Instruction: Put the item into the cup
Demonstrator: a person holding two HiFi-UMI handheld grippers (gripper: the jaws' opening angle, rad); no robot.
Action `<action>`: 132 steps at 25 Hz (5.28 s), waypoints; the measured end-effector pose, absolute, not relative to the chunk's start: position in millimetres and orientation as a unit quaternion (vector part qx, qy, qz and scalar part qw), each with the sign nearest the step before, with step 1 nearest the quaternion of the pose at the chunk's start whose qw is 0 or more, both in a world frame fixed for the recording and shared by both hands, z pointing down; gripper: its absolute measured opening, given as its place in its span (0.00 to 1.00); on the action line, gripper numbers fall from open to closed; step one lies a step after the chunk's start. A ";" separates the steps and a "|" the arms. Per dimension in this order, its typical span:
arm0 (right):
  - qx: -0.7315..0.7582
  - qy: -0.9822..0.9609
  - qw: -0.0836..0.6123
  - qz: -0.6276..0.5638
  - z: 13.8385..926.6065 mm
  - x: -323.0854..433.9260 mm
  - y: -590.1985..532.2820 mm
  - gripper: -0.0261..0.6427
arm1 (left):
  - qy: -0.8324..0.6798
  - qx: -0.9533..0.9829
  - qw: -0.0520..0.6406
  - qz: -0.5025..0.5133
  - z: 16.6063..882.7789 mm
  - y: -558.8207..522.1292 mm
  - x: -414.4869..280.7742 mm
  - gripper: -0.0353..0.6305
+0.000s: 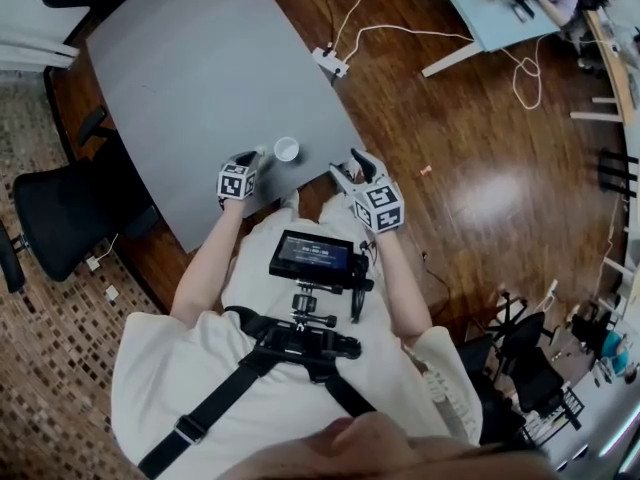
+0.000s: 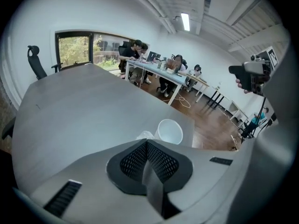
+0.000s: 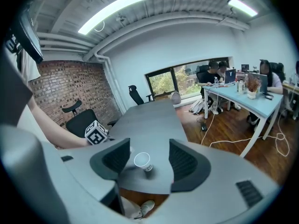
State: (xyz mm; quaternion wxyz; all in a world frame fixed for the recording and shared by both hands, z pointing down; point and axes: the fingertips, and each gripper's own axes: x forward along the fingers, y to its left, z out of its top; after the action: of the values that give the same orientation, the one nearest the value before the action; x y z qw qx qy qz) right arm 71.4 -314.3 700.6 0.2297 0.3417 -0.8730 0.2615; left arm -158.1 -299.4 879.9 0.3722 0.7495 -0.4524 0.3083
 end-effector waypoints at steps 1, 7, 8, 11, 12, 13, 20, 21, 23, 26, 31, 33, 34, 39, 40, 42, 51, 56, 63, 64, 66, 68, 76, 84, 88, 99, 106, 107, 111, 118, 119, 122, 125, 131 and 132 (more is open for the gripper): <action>0.343 -0.873 0.229 0.260 701.6 72.3 -313.9 0.46 | -0.448 0.756 0.367 0.306 872.9 -302.4 -151.4 0.05; 0.346 -0.873 0.226 0.261 703.7 71.8 -312.1 0.45 | -0.404 0.788 0.328 0.329 848.1 -320.7 -109.0 0.05; 0.345 -0.873 0.226 0.262 704.2 71.2 -311.5 0.46 | -0.397 0.790 0.322 0.340 850.6 -321.9 -103.8 0.05; 0.341 -0.874 0.228 0.262 705.4 69.0 -310.3 0.45 | -0.375 0.789 0.318 0.369 860.8 -321.8 -89.4 0.05; 0.341 -0.874 0.227 0.260 705.0 68.1 -310.8 0.46 | -0.371 0.787 0.317 0.378 866.0 -322.0 -87.4 0.05; 0.342 -0.874 0.227 0.261 705.6 67.6 -311.0 0.46 | -0.367 0.785 0.317 0.386 871.7 -322.4 -86.3 0.05; 0.345 -0.873 0.224 0.263 709.4 66.5 -308.7 0.46 | -0.352 0.778 0.308 0.420 898.1 -324.7 -85.6 0.07; 0.345 -0.872 0.225 0.264 710.3 66.9 -308.2 0.46 | -0.351 0.777 0.307 0.422 900.1 -325.0 -85.3 0.09; 0.345 -0.872 0.225 0.265 711.8 67.8 -307.5 0.46 | -0.351 0.775 0.311 0.423 902.9 -324.2 -83.4 0.15; 0.344 -0.872 0.225 0.266 713.1 67.6 -308.3 0.46 | -0.353 0.776 0.311 0.421 901.1 -322.4 -80.2 0.17; 0.345 -0.870 0.229 0.267 715.7 63.0 -309.9 0.46 | -0.355 0.785 0.311 0.402 884.0 -317.9 -75.8 0.19; 0.346 -0.870 0.232 0.266 716.2 59.6 -308.7 0.46 | -0.362 0.793 0.311 0.379 869.7 -318.6 -76.3 0.19; 0.346 -0.869 0.234 0.265 716.4 58.1 -307.0 0.45 | -0.365 0.798 0.312 0.364 860.4 -317.6 -76.0 0.19; 0.352 -0.862 0.252 0.264 719.6 54.6 -291.6 0.45 | -0.362 0.824 0.310 0.306 807.0 -306.5 -71.4 0.19; 0.354 -0.860 0.254 0.264 720.1 53.3 -287.7 0.45 | -0.362 0.828 0.306 0.300 800.8 -305.1 -74.2 0.19; 0.360 -0.857 0.257 0.265 720.6 49.5 -279.6 0.45 | -0.360 0.835 0.300 0.288 786.0 -302.3 -80.2 0.19; 0.369 -0.850 0.264 0.267 711.0 36.2 -236.2 0.45 | -0.359 0.842 0.319 0.243 756.1 -266.9 -98.1 0.19; 0.374 -0.849 0.248 0.280 707.0 48.1 -214.2 0.45 | -0.361 0.843 0.323 0.235 747.9 -243.5 -88.5 0.19; 0.372 -0.851 0.232 0.290 698.0 91.1 -153.2 0.45 | -0.377 0.842 0.315 0.223 722.6 -197.5 -59.8 0.19; 0.371 -0.851 0.230 0.290 695.8 98.4 -143.0 0.45 | -0.381 0.842 0.310 0.223 717.9 -190.8 -54.4 0.19; 0.371 -0.853 0.227 0.291 691.3 113.0 -122.4 0.45 | -0.389 0.840 0.301 0.229 714.8 -173.4 -40.3 0.19; 0.370 -0.854 0.223 0.291 686.9 127.7 -101.9 0.45 | -0.393 0.837 0.300 0.235 718.2 -148.6 -23.7 0.19; 0.374 -0.855 0.221 0.283 682.0 189.9 -28.6 0.45 | -0.396 0.827 0.314 0.245 724.8 -47.7 30.5 0.19; 0.380 -0.860 0.211 0.266 671.6 217.5 19.2 0.45 | -0.405 0.829 0.298 0.245 708.1 17.2 38.6 0.19; 0.374 -0.862 0.201 0.276 676.2 224.0 48.4 0.45 | -0.408 0.830 0.294 0.241 701.9 50.5 49.4 0.19; 0.345 -0.878 0.187 0.273 673.8 177.3 107.3 0.45 | -0.424 0.825 0.305 0.215 686.1 134.4 18.0 0.19; 0.350 -0.873 0.193 0.280 660.5 158.4 135.4 0.45 | -0.420 0.822 0.332 0.194 690.7 148.2 -10.9 0.19; 0.352 -0.873 0.195 0.277 658.0 154.5 137.0 0.45 | -0.417 0.824 0.332 0.190 689.0 148.1 -14.6 0.19; 0.367 -0.873 0.193 0.258 643.0 132.5 130.5 0.45 | -0.399 0.841 0.320 0.178 676.5 138.2 -31.6 0.19; 0.401 -0.861 0.168 0.263 630.5 64.6 118.6 0.45 | -0.355 0.869 0.293 0.184 659.3 129.3 -91.8 0.19; 0.403 -0.862 0.164 0.261 626.7 55.8 117.3 0.45 | -0.354 0.870 0.290 0.182 655.0 125.9 -100.0 0.19; 0.402 -0.863 0.169 0.256 626.7 28.9 117.9 0.45 | -0.353 0.873 0.289 0.172 646.5 118.9 -127.4 0.19; 0.400 -0.864 0.173 0.251 627.8 -12.6 121.9 0.45 | -0.351 0.874 0.291 0.168 650.6 120.1 -169.8 0.19; 0.403 -0.861 0.183 0.250 640.0 -48.0 128.4 0.45 | -0.356 0.870 0.301 0.157 664.1 125.1 -215.9 0.18; 0.404 -0.861 0.183 0.249 641.8 -50.9 129.3 0.45 | -0.358 0.869 0.305 0.157 668.0 126.8 -220.1 0.18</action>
State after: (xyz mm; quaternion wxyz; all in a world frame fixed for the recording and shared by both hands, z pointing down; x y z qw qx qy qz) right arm -50.9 129.3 641.8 0.1833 0.4042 -0.8607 0.2494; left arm -220.1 126.8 668.0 0.3045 0.8688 -0.3577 0.1567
